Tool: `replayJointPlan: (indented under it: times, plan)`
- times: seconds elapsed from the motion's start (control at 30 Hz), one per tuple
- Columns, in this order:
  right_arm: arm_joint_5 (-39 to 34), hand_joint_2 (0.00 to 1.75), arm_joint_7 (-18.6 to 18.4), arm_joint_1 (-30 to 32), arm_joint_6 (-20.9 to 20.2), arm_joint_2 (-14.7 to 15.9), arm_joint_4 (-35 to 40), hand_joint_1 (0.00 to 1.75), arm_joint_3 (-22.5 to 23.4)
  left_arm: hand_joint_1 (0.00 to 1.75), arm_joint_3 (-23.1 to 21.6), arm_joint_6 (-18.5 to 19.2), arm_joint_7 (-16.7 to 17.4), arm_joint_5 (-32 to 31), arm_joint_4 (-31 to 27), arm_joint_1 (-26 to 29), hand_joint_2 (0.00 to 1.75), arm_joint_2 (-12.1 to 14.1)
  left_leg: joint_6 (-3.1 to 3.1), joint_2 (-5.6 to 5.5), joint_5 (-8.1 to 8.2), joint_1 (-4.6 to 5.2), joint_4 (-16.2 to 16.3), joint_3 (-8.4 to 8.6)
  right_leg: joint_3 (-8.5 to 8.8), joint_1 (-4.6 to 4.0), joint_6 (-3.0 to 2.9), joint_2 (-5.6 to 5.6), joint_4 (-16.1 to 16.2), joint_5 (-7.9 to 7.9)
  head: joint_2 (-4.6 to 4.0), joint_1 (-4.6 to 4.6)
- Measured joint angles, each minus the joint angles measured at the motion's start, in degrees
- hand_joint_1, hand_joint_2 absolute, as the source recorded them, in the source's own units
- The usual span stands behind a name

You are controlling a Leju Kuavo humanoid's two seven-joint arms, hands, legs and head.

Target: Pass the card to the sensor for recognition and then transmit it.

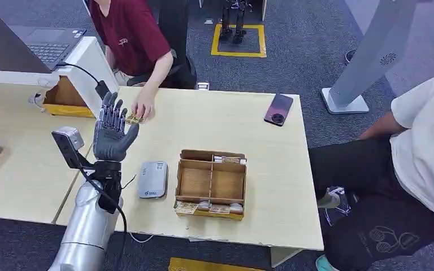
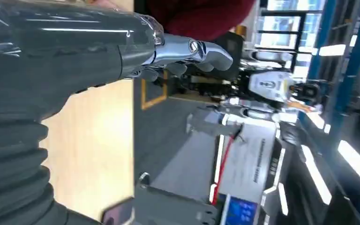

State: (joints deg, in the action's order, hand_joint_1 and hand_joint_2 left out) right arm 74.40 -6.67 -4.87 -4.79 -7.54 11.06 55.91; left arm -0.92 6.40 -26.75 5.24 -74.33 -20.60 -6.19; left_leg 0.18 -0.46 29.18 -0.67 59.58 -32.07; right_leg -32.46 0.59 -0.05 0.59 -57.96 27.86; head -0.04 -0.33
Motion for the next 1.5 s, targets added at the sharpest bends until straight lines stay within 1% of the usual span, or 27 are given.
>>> replayJointPlan:
  times: [0.07,0.13,0.27,0.3,0.33,0.37,0.4,0.43,0.5,0.6,0.7,0.8,0.87,0.9,1.0,1.13,1.37,1.5]
  plan:
    - [-0.33,0.0,0.04,0.01,-0.02,0.0,0.0,0.0,0.22,0.0,-0.13,2.86,-0.94,1.74,-3.16,1.89,1.75,0.72,0.0,0.04,0.0,0.0,-0.01,0.01,0.01,0.0,0.0,0.03,-0.01,0.0,0.0,0.0]
    - [-0.59,0.0,0.24,0.07,-0.02,0.0,0.0,0.0,0.53,0.0,-0.2,5.28,-2.63,1.67,-6.55,4.64,1.75,1.62,0.0,0.08,0.0,0.0,-0.01,0.03,0.0,0.0,0.0,0.07,-0.01,0.0,0.0,0.0]
    - [-0.86,0.0,0.44,0.29,0.0,0.02,0.0,0.0,1.18,0.0,-0.2,6.56,-7.37,-3.17,-12.03,11.39,1.75,2.82,0.0,0.11,0.03,0.0,-0.01,0.01,-0.03,0.0,0.0,0.09,0.0,0.05,0.0,0.0]
    - [-0.88,0.0,0.5,0.29,-0.02,0.02,0.0,0.0,1.29,0.0,-0.2,5.42,-8.97,-5.62,-12.89,12.86,1.75,2.86,0.0,0.1,0.03,0.0,-0.02,0.0,-0.04,0.0,-0.01,0.08,0.0,0.05,0.0,0.0]
    - [-0.96,0.0,0.72,0.29,-0.02,0.02,0.02,0.0,1.42,0.0,-0.22,3.15,-10.64,-9.28,-13.67,14.29,1.75,2.86,0.0,0.1,0.03,0.0,-0.02,-0.01,-0.04,0.0,-0.01,0.08,0.0,0.06,0.02,0.02]
    - [-1.07,0.0,0.99,0.28,-0.02,0.02,0.02,0.0,1.49,0.0,-0.28,-0.06,-11.98,-13.78,-14.37,15.56,1.75,2.86,0.0,0.1,0.03,0.0,-0.02,-0.01,-0.05,0.0,-0.01,0.08,0.01,0.06,0.0,0.02]
    - [-1.18,0.0,1.11,0.28,-0.02,0.02,0.02,0.0,1.58,0.0,-0.48,-2.89,-12.66,-17.45,-14.83,16.56,1.75,2.86,0.0,0.1,0.03,0.0,-0.02,-0.02,-0.05,0.0,-0.01,0.08,0.01,0.06,0.0,0.02]
    - [-1.18,0.0,1.18,0.27,-0.02,0.02,0.02,0.0,1.62,0.0,-0.72,-5.03,-12.94,-19.99,-15.16,17.31,1.75,2.86,0.0,0.09,0.03,0.0,-0.02,-0.02,-0.05,0.0,-0.01,0.07,0.01,0.05,0.0,0.02]
    - [-1.09,0.0,1.22,0.26,0.0,0.02,0.02,0.0,1.71,0.0,-1.8,-11.96,-13.23,-27.22,-15.99,18.77,1.75,2.97,0.0,0.1,0.03,0.01,-0.02,-0.01,-0.04,0.01,0.0,0.06,0.01,0.05,0.0,0.02]
    - [-1.01,0.0,1.31,0.27,0.02,0.02,0.02,0.0,1.75,0.0,-4.55,-22.96,-13.23,-38.06,-15.92,20.93,1.75,3.61,0.0,0.1,0.03,0.01,-0.01,-0.01,-0.04,0.01,0.01,0.06,0.02,0.04,0.0,0.02]
    - [-0.7,0.0,1.33,0.18,0.02,0.02,0.02,0.0,1.77,0.0,-6.88,-29.81,-13.05,-43.89,-15.25,21.86,1.75,3.8,0.0,0.08,0.03,0.01,-0.01,-0.01,-0.03,0.01,0.01,0.04,0.02,0.04,0.0,0.02]
    - [-0.16,0.0,1.38,0.19,0.02,0.02,0.02,0.0,1.77,0.0,-8.7,-37.73,-12.36,-51.41,-14.0,22.12,1.75,3.83,0.0,0.08,0.03,0.01,-0.01,-0.01,-0.04,0.01,0.0,0.04,0.01,0.04,0.0,0.0]
    - [0.0,0.0,1.36,0.14,0.02,0.02,0.02,0.0,1.77,0.0,-10.08,-41.48,-11.65,-54.38,-12.73,22.15,1.75,4.09,0.0,0.08,0.03,0.01,-0.01,-0.01,-0.04,0.01,0.0,0.04,0.01,0.04,0.0,0.02]
    - [0.02,0.0,1.36,0.1,0.0,0.02,0.02,0.0,1.77,0.0,-11.16,-42.56,-11.37,-54.48,-11.86,22.16,1.75,4.35,0.0,0.08,0.03,0.01,-0.01,-0.01,-0.04,0.01,0.0,0.04,0.01,0.04,0.0,0.0]
    - [0.02,0.0,1.36,0.0,0.0,0.02,0.02,0.0,1.77,0.0,-14.6,-43.01,-10.21,-54.16,-9.52,22.14,1.75,5.29,0.0,0.08,0.03,0.01,-0.01,-0.01,-0.04,0.01,0.0,0.04,0.01,0.04,0.0,0.02]
    - [0.22,0.0,1.36,-0.01,0.0,0.02,0.02,0.0,1.77,0.0,-16.9,-42.04,-9.84,-51.51,-7.94,22.24,1.75,6.08,0.0,0.09,0.03,0.0,-0.01,-0.02,-0.04,0.0,0.0,0.04,0.01,0.04,0.0,0.02]
    - [0.81,0.0,1.03,-0.02,0.02,0.02,0.02,0.0,1.73,0.0,-18.71,-41.08,-9.88,-50.35,-6.13,22.55,1.75,7.15,0.0,0.09,0.03,0.0,-0.01,-0.02,-0.04,0.0,0.0,0.04,0.01,0.04,0.0,0.02]
    - [0.85,0.0,1.03,-0.02,0.0,0.02,0.02,0.0,1.71,0.0,-18.97,-40.93,-10.56,-48.41,-5.71,22.71,1.75,7.63,0.0,0.09,0.03,0.0,-0.01,-0.02,-0.04,0.0,0.0,0.04,0.01,0.04,0.0,0.0]
